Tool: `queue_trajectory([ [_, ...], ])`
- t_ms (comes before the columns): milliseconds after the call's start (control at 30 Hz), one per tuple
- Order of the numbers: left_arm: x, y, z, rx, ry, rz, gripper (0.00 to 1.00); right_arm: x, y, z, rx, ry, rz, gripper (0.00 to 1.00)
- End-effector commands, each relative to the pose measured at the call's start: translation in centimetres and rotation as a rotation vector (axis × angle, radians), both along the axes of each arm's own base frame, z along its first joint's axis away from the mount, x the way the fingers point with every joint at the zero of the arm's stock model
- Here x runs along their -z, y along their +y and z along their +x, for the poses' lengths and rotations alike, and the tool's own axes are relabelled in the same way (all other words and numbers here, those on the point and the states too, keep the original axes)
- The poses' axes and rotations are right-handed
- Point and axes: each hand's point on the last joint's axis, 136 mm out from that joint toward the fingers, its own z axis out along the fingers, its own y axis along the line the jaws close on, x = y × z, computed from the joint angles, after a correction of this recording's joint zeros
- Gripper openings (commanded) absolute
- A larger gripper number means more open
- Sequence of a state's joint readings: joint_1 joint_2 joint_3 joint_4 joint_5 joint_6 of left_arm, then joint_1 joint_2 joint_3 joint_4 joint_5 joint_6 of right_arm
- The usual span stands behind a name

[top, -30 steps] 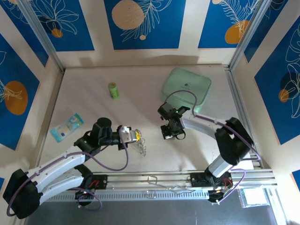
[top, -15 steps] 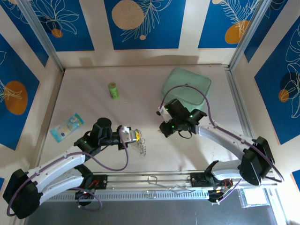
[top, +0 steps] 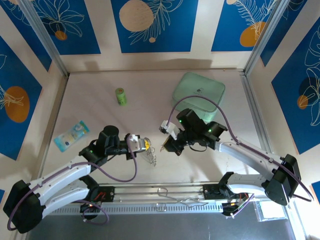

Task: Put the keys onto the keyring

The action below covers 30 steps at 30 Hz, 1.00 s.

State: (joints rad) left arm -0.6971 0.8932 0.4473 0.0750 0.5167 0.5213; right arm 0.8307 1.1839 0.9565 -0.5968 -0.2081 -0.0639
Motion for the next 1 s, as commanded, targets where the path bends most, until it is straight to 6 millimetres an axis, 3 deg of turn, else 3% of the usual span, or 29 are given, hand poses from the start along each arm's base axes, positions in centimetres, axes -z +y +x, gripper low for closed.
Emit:
queue_trajectory([
  [0,-0.9,-0.7,-0.6,0.045,-0.007,-0.044,0.0,-1.4,1.5,-0.1,-0.064,-0.059,0.03,0.0],
  [300,-1.0,-0.9,-0.9,0.059,0.031,-0.055,0.0,-0.7,3.0,1.7,-0.074,-0.234,-0.07,0.0],
  [733,-0.8,-1.0,-1.0,0.067,0.054,-0.048,0.0,-0.3,4.6,0.3,-0.158,-0.206,-0.056,0.0],
  [967,-0.7,-1.1,-1.0,0.068,0.052,-0.043,0.0,0.0,4.3,0.4,-0.15,-0.216,-0.078,0.0],
])
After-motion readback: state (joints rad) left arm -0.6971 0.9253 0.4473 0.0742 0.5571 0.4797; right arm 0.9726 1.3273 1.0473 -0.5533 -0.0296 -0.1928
